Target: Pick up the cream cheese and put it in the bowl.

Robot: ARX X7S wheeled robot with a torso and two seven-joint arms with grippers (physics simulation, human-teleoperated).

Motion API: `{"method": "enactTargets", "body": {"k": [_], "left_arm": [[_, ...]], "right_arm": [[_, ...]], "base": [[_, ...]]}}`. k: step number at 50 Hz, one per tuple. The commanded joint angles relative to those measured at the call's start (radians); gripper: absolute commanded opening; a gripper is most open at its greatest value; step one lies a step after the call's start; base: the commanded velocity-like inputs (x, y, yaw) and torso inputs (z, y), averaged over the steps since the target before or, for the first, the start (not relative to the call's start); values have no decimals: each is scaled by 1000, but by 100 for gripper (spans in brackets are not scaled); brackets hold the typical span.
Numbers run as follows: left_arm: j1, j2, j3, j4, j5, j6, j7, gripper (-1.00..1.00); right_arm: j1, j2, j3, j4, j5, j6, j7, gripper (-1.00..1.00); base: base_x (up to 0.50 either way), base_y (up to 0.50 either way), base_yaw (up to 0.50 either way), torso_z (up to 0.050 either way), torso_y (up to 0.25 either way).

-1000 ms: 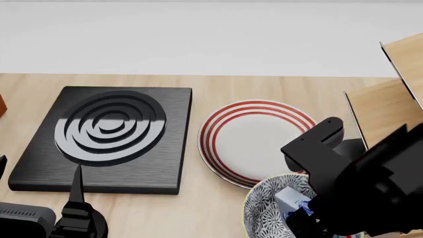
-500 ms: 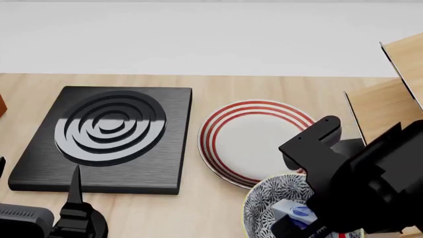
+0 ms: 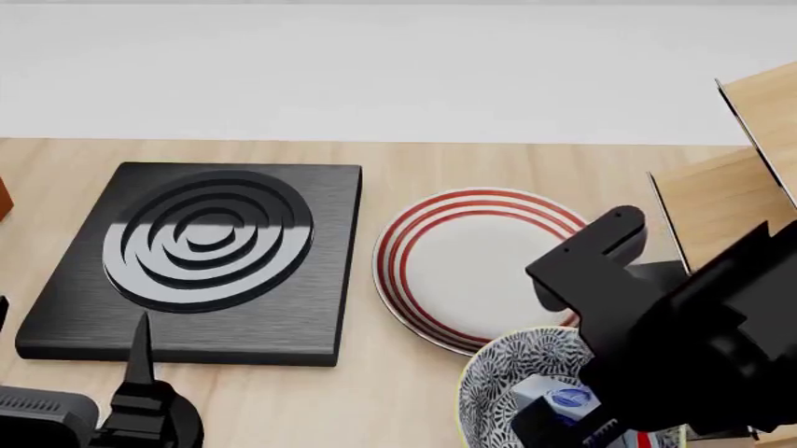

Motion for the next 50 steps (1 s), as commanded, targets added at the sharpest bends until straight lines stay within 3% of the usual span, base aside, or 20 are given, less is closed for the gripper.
{"method": "enactTargets", "body": {"k": [1,50], "left_arm": [[0,-2,2,9,-3,-3,-3,100],[-4,-15,12,67,-13,-35,-28,100]], "right_arm": [[15,22,21,-41,31,16,30,100],[52,146,122,-217,194,35,183,100]], "base": [[0,0,0,0,0],[0,0,0,0,0]]}}
